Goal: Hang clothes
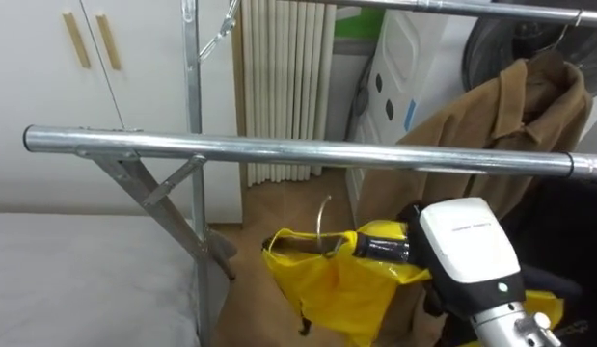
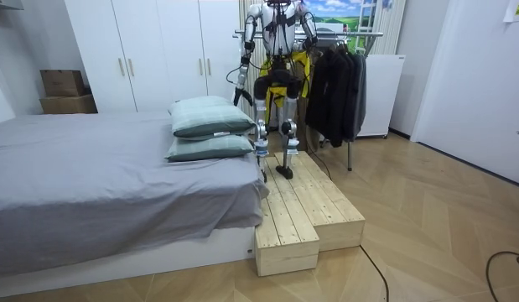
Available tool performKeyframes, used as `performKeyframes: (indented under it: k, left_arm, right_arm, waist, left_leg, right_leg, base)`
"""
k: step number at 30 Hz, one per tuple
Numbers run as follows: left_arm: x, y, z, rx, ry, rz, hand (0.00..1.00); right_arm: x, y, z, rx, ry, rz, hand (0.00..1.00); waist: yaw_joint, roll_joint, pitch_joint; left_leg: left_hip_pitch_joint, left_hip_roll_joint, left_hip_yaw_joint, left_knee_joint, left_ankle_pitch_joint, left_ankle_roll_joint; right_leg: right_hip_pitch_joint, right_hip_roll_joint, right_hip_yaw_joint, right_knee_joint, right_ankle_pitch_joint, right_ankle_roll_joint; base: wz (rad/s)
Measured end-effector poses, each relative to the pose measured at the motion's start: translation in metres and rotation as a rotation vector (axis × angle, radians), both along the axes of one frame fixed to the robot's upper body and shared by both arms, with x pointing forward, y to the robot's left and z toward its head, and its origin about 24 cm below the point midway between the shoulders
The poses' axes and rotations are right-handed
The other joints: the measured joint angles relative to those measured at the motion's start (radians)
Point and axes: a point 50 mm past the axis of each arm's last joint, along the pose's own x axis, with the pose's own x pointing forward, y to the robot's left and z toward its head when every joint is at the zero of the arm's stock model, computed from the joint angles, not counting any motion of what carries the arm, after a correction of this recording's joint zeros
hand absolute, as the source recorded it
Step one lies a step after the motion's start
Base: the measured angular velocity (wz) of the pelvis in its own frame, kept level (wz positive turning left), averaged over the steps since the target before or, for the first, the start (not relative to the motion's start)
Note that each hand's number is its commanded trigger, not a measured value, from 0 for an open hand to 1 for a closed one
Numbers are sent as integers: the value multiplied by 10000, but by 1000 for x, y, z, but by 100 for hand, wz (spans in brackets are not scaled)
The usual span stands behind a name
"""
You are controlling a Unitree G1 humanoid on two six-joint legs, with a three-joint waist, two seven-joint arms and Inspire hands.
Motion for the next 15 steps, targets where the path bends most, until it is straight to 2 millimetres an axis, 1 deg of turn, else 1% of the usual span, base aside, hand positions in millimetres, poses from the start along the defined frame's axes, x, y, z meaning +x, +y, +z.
performKeyframes:
  k: [4, 9, 13, 15]
  left_arm:
    - [-5, 2, 0, 118, 113, -11, 0]
    - [-5, 4, 1, 187, 117, -71, 0]
    - [-5, 5, 1, 217, 163, -210, 0]
    - [-5, 4, 1, 225, 203, -361, 0]
  right_arm:
    - [-4, 5, 18, 264, -1289, 414, 100]
    - [-4, 3, 20, 87, -1336, 476, 100]
    - [-4, 3, 20, 23, -1340, 504, 100]
    - [-4, 3, 20, 13, -1340, 555, 100]
  waist:
    - [-46, -23, -2]
    - [-54, -84, 22]
    - [-148, -157, 45]
    - [-191, -166, 43]
  left_leg:
    - [18, 0, -9, -1, -1, 0]
    - [16, 10, -15, -4, -1, 0]
    - [12, 13, -14, -3, -1, 0]
    - [14, 13, -3, -1, -1, 0]
  right_leg:
    - [10, 2, 8, 4, 0, 0]
    - [11, 6, 10, 8, 0, 0]
    - [10, 6, -13, 9, 0, 0]
    - [9, 7, -18, 9, 0, 0]
  base:
    - [-3]
    - [1]
    - [0]
    - [0]
